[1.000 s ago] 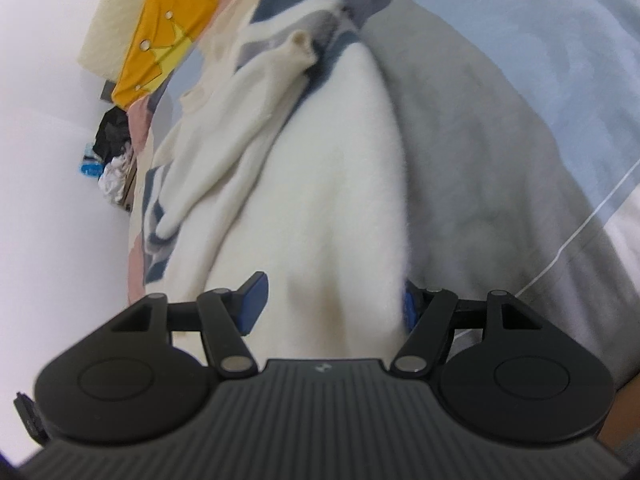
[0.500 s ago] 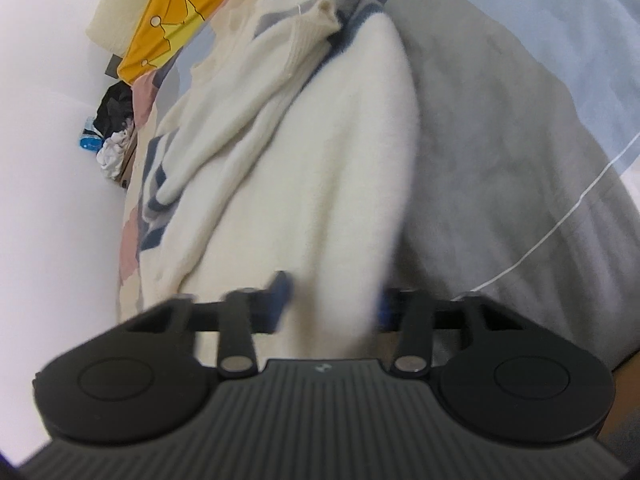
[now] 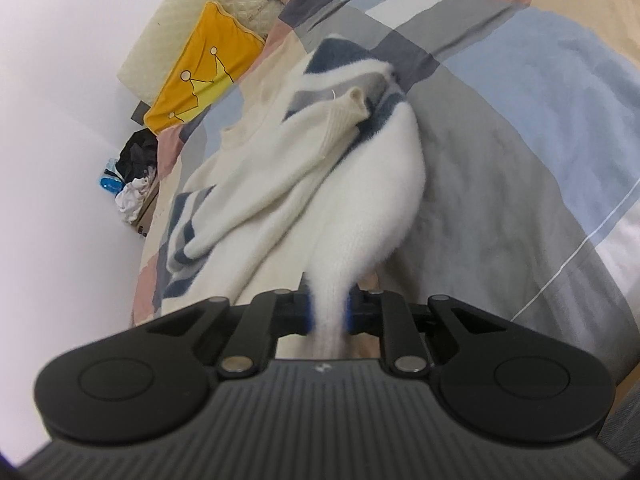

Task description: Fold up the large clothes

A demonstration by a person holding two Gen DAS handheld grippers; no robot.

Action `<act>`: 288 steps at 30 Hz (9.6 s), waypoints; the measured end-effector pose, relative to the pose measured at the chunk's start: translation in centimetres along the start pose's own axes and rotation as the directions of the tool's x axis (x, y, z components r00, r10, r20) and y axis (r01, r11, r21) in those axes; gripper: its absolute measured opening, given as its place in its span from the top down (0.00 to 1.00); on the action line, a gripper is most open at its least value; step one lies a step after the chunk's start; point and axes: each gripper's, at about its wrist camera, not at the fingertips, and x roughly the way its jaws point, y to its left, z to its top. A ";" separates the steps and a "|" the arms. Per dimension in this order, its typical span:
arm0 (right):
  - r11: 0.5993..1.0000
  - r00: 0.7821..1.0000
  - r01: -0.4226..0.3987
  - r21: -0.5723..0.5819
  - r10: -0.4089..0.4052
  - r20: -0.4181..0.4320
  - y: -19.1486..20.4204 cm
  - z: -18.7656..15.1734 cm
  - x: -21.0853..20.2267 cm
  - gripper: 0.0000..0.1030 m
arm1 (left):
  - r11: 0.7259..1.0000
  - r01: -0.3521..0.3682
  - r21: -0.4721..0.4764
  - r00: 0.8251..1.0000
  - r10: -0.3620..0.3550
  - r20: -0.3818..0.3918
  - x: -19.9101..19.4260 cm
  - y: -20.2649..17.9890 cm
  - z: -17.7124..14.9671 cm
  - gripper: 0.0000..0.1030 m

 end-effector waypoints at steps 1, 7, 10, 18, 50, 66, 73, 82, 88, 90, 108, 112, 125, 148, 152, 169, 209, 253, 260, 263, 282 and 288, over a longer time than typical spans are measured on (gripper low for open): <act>1.000 1.000 0.003 -0.001 -0.003 -0.004 0.1 0.0 0.2 0.83 | 1.000 -0.009 0.015 1.000 0.009 -0.026 0.5 -0.2 0.2 0.37; 1.000 0.999 0.021 0.015 -0.021 -0.045 -0.3 -0.5 1.0 0.82 | 0.990 -0.050 0.130 0.989 0.067 -0.129 2.5 -1.2 0.2 0.37; 0.998 0.996 0.040 0.058 -0.034 -0.086 -0.9 -0.6 1.6 0.80 | 0.981 -0.015 0.195 0.978 0.055 -0.202 3.5 -2.0 -0.2 0.40; 0.990 0.970 0.136 0.024 -0.128 -0.207 -0.7 -2.2 3.5 0.68 | 0.960 -0.044 0.275 0.949 0.126 -0.288 5.6 -3.3 -0.6 0.66; 0.961 0.963 -0.260 0.100 0.250 0.099 0.6 3.1 -9.8 0.87 | 0.965 0.250 -0.073 0.849 -0.182 0.496 -8.5 -12.2 -2.8 0.93; 0.947 0.932 -0.322 -0.001 0.317 0.177 -1.1 3.6 -18.3 0.87 | 0.944 0.320 0.085 0.782 -0.314 0.538 -12.3 -17.8 -12.0 0.93; 0.961 0.945 -0.275 -0.010 0.272 0.179 -2.8 3.6 -19.3 0.87 | 0.943 0.328 0.053 0.806 -0.308 0.505 -9.9 -17.4 -14.5 0.93; 0.969 0.949 -0.245 0.030 0.233 0.211 0.0 8.3 -13.6 0.87 | 0.952 0.304 -0.038 0.777 -0.224 0.588 -5.5 -18.5 -4.4 0.93; 0.988 0.956 -0.151 0.024 0.140 0.257 3.1 12.9 -8.3 0.87 | 0.974 0.221 -0.049 0.762 -0.141 0.632 -2.7 -20.8 3.4 0.93; 0.989 0.957 -0.138 0.056 0.119 0.265 3.5 14.4 -6.2 0.87 | 0.981 0.189 -0.053 0.760 -0.112 0.640 -1.5 -21.2 5.8 0.93; 0.992 0.985 -0.108 0.066 0.098 0.144 0.7 20.8 13.4 0.87 | 0.985 0.117 -0.130 0.753 -0.002 0.658 12.6 -11.0 18.3 0.93; 0.990 0.985 -0.119 0.079 0.107 0.138 -0.3 20.6 15.8 0.87 | 0.991 0.075 -0.110 0.748 0.017 0.664 14.3 -9.9 19.5 0.92; 0.980 0.980 -0.172 0.105 0.158 0.124 -0.4 24.2 21.4 0.87 | 0.998 0.034 -0.056 0.763 0.010 0.646 16.2 -9.2 25.3 0.92; 0.975 0.975 -0.216 -0.060 0.218 0.031 1.8 22.6 21.1 0.23 | 0.999 -0.042 0.018 0.796 0.023 0.605 16.2 -11.1 22.8 0.34; 0.966 0.986 -0.159 -0.201 0.164 0.007 3.5 21.0 20.7 0.23 | 0.988 -0.133 0.078 0.805 0.061 0.590 17.1 -12.9 21.8 0.34; 0.783 0.974 0.220 -0.582 -0.138 0.182 6.3 18.0 21.0 0.24 | 0.845 -0.526 0.098 0.734 0.392 0.554 20.6 -14.2 21.4 0.35; 0.735 0.973 0.117 -0.668 0.050 0.226 8.6 5.4 2.0 0.23 | 0.787 -0.507 0.351 0.740 0.189 0.646 10.9 -27.6 -1.0 0.34; 0.987 0.990 -0.142 -0.080 0.140 -0.036 0.7 4.3 4.5 0.00 | 0.978 -0.166 -0.127 0.898 0.203 0.390 13.7 -16.6 0.3 0.13; 0.961 0.973 -0.216 0.175 0.226 -0.040 -2.0 4.9 6.9 0.00 | 0.939 0.063 -0.337 0.932 0.065 0.358 15.0 -12.4 2.0 0.11; 0.929 0.968 -0.225 0.295 0.247 -0.038 -3.3 4.8 8.1 0.00 | 0.902 0.126 -0.412 0.926 0.041 0.374 15.4 -10.8 2.6 0.11; 0.863 0.983 -0.184 0.471 0.173 0.067 -6.4 4.9 10.0 0.32 | 0.805 0.213 -0.554 0.908 0.048 0.417 17.3 -7.4 5.4 0.50; 0.829 0.980 -0.176 0.530 0.096 0.175 -8.0 5.2 8.2 0.36 | 0.847 0.179 -0.501 0.900 0.065 0.432 16.8 -7.9 5.5 0.63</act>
